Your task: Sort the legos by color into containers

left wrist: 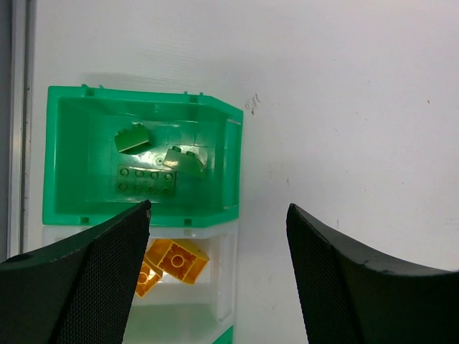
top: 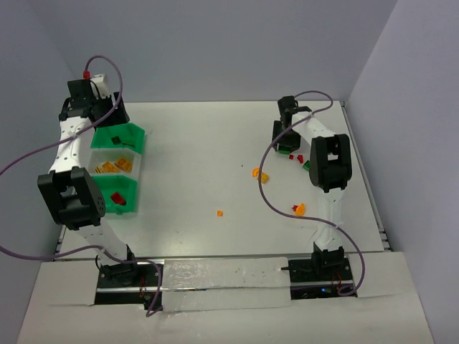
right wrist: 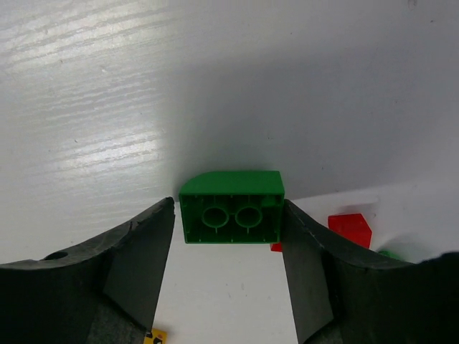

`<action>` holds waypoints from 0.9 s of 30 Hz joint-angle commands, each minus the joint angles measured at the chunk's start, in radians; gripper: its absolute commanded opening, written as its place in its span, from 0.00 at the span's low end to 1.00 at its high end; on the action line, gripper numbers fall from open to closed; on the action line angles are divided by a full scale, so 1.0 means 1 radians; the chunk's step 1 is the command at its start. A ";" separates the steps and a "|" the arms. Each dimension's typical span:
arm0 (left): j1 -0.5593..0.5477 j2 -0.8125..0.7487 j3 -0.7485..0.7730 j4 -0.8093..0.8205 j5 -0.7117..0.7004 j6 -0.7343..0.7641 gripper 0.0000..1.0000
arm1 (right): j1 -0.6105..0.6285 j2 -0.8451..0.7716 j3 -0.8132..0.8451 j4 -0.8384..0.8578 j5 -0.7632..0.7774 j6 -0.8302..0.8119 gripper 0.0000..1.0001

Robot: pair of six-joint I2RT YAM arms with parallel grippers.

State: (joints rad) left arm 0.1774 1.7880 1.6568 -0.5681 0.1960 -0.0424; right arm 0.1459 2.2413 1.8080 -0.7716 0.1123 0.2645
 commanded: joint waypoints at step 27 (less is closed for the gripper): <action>-0.305 -0.507 -0.632 0.526 0.870 -0.017 0.83 | 0.158 -0.408 -0.407 1.024 -1.339 0.787 0.18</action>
State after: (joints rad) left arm -0.0611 1.2995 1.0459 -0.2175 1.0034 0.0757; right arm 0.2546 1.8673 1.4675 -0.1712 -1.0200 0.6999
